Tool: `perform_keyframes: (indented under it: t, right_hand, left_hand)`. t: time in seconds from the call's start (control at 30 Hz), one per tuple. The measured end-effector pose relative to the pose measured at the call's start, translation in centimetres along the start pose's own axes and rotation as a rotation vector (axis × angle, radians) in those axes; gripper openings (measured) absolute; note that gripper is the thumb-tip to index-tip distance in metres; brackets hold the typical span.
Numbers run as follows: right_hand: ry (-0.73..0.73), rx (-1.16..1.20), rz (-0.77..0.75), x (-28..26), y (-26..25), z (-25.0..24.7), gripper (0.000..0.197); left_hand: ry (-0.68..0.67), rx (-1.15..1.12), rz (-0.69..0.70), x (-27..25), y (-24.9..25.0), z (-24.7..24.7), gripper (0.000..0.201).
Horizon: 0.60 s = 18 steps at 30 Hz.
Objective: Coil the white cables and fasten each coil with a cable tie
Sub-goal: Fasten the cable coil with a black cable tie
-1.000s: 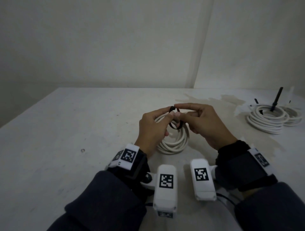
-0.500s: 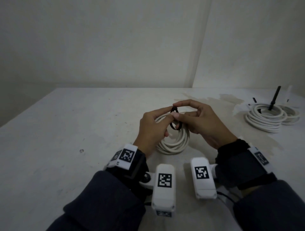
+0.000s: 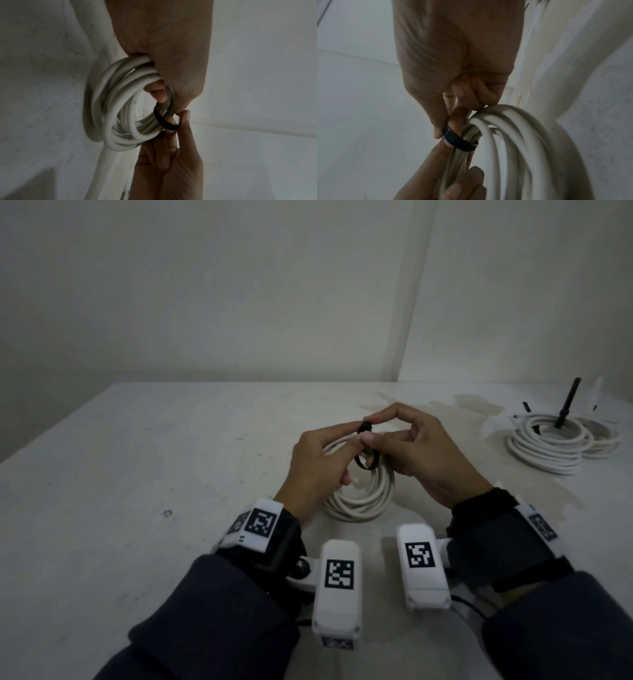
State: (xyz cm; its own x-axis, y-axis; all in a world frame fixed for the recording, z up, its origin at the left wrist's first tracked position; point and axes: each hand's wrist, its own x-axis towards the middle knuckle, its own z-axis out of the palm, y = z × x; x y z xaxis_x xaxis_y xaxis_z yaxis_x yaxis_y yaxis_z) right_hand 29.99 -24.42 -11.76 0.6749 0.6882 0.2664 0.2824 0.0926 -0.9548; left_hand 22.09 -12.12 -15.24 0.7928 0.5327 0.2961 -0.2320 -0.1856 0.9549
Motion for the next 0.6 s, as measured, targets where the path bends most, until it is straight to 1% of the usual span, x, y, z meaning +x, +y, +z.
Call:
perform_keyframes:
  t: [0.17, 0.3, 0.37, 0.47, 0.6]
  right_hand:
    - [0.031, 0.001, -0.029, -0.02, 0.07, 0.1, 0.012]
    - [0.087, 0.031, -0.05, 0.14, 0.1, 0.15, 0.011]
    - [0.091, 0.007, -0.048, 0.22, 0.19, 0.22, 0.012]
    - [0.109, -0.006, -0.045, 0.34, 0.34, 0.29, 0.006]
    - [0.122, 0.011, -0.043, 0.34, 0.33, 0.31, 0.007]
  left_hand:
    - [-0.011, -0.003, -0.018, -0.01, 0.11, 0.01, 0.029]
    - [-0.046, -0.005, 0.014, -0.17, 0.25, -0.03, 0.025]
    - [-0.057, -0.009, 0.023, -0.28, 0.22, -0.04, 0.024]
    - [-0.059, -0.007, 0.027, -0.23, 0.2, -0.03, 0.025]
    - [-0.066, 0.006, 0.038, -0.21, 0.22, 0.03, 0.026]
